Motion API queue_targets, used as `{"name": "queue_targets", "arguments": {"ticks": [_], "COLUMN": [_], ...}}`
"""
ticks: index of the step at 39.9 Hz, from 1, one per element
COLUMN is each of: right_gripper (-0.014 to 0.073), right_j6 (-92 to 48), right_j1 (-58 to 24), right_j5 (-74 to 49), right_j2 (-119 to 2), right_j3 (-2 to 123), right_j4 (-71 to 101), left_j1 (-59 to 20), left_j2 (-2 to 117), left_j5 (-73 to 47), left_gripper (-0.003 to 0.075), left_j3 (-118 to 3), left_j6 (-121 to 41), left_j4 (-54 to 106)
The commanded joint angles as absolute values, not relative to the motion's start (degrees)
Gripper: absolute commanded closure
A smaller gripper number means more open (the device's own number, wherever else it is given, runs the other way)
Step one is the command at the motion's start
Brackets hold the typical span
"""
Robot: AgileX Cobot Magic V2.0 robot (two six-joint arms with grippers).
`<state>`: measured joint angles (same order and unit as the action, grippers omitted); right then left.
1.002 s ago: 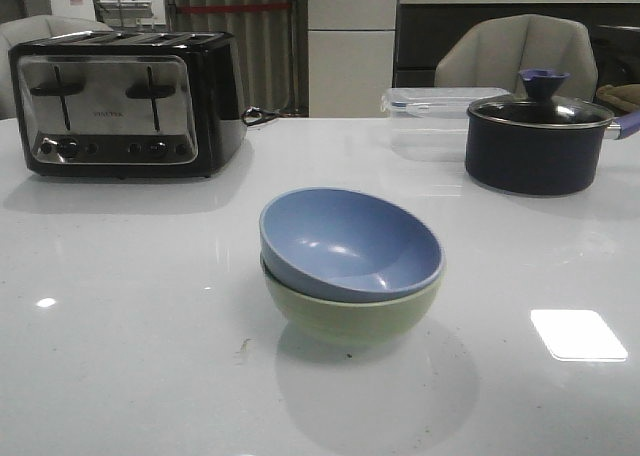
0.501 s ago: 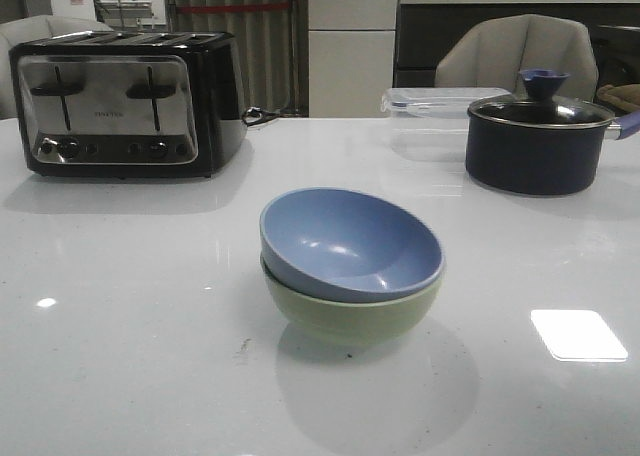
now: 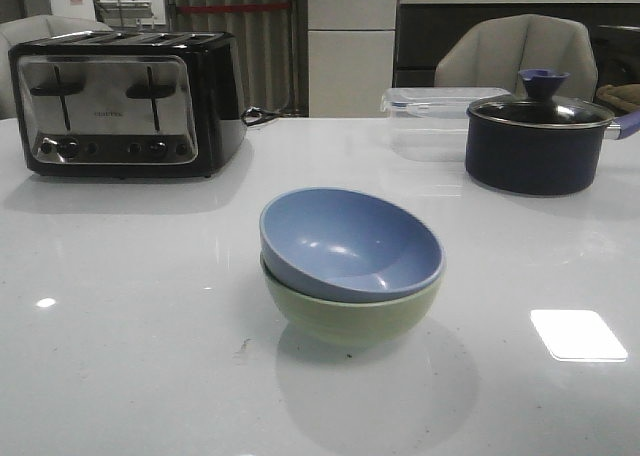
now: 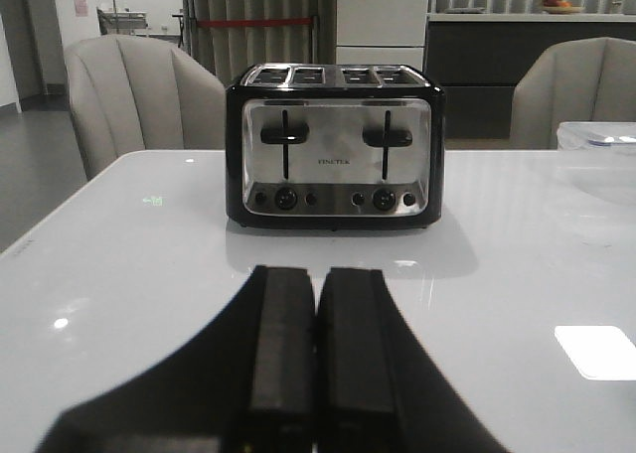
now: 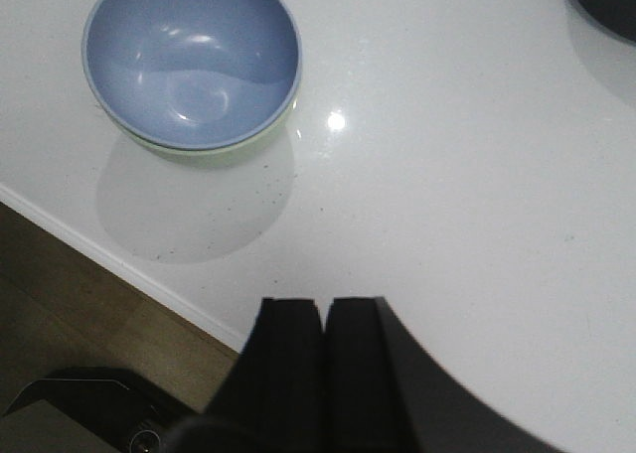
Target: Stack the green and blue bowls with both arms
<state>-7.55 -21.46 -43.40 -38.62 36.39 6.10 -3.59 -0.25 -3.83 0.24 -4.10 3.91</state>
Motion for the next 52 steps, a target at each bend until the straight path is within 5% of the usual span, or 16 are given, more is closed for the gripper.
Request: {"name": "queue_targets", "arguments": {"ticks": [1,45,52], "right_gripper": [0.0538,0.0538,0.0538], "right_j6": [-7.77,-7.77,-7.83], "right_j1": [-21.07,-21.22,-15.34], "right_j5": [-40.17,-40.17,-38.01], "right_j2": [-38.38,-37.35,-31.09], "right_j3": [37.99,37.88,34.11], "right_j4": [5.96,5.96,5.59], "left_j1": [-3.35,-3.35,-3.35], "left_j2": [-1.3,-1.39,-1.39], "left_j5": [4.47,4.85,4.85], "left_gripper": [0.0627,0.0627,0.0627], "left_j3": [0.43,0.43,0.43], "left_j6": [-3.4,-3.4,-3.4], "left_j4": [4.64,4.64,4.64]}}
